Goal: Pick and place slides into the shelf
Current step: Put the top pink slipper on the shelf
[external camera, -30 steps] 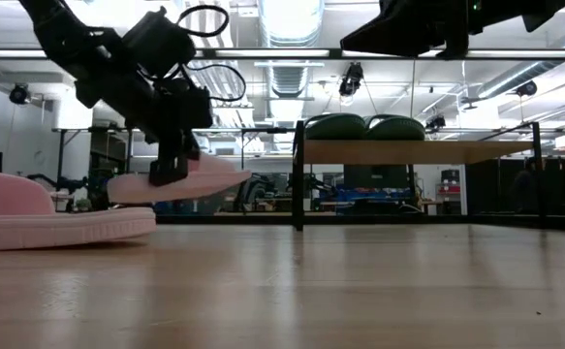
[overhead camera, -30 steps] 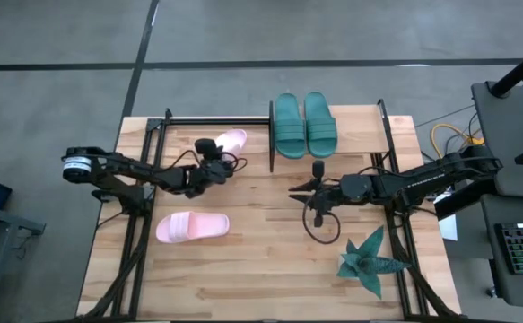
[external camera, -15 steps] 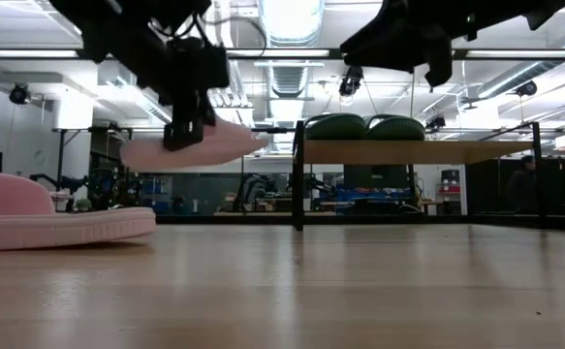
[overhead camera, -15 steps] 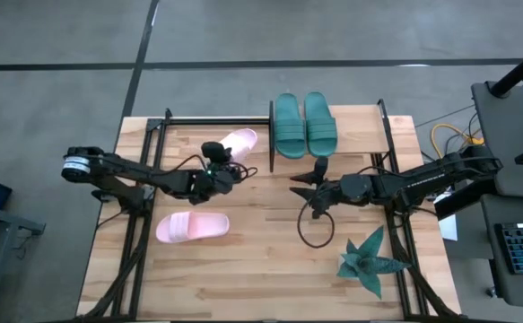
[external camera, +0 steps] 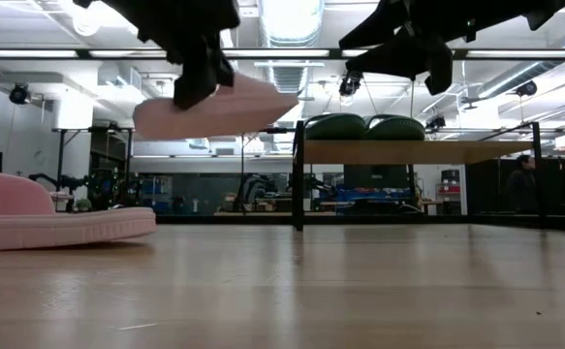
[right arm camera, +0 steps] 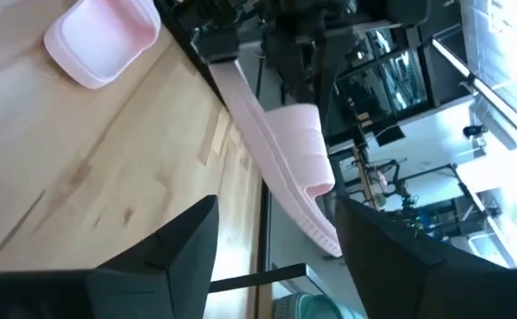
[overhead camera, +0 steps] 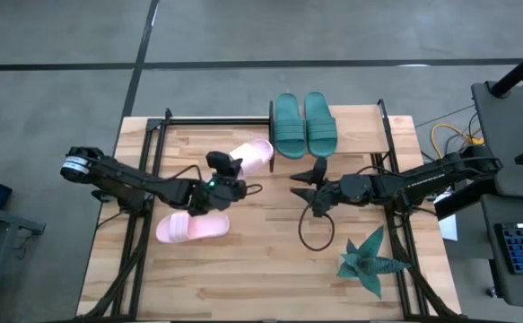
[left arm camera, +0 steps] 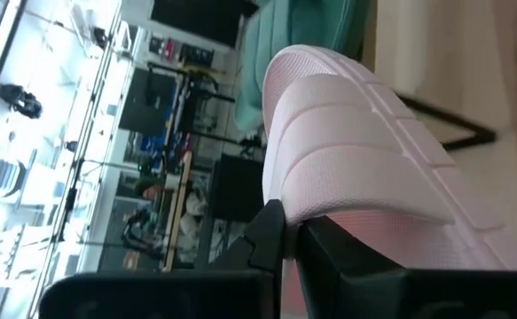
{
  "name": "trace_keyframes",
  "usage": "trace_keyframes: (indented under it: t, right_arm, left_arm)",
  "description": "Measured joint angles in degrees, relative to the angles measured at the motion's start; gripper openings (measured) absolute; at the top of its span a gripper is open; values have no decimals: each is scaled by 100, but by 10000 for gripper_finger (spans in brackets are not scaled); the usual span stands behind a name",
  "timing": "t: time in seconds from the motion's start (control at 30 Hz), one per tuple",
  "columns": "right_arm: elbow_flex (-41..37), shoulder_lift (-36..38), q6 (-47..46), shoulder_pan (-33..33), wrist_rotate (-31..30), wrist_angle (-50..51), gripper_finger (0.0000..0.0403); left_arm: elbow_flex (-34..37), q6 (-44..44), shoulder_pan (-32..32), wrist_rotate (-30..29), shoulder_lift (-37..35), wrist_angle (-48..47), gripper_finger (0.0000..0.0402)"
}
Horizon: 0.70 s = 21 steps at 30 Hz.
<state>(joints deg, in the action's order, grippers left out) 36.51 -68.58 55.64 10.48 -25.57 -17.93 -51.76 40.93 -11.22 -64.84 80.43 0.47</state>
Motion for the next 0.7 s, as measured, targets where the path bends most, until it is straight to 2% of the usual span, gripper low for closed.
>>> trace_keyframes:
  t: [0.2,0.47,0.7]
  right_arm:
    - [0,0,458,0,1,-13,215]
    - [1,0,741,0,13,-54,215]
    - [2,0,741,0,234,-56,215]
  left_arm:
    - [-170,46,-302,164,1,2,4]
    - [-346,321,-551,1419,1,125,4]
    - [-398,313,-536,1388,-1,251,4]
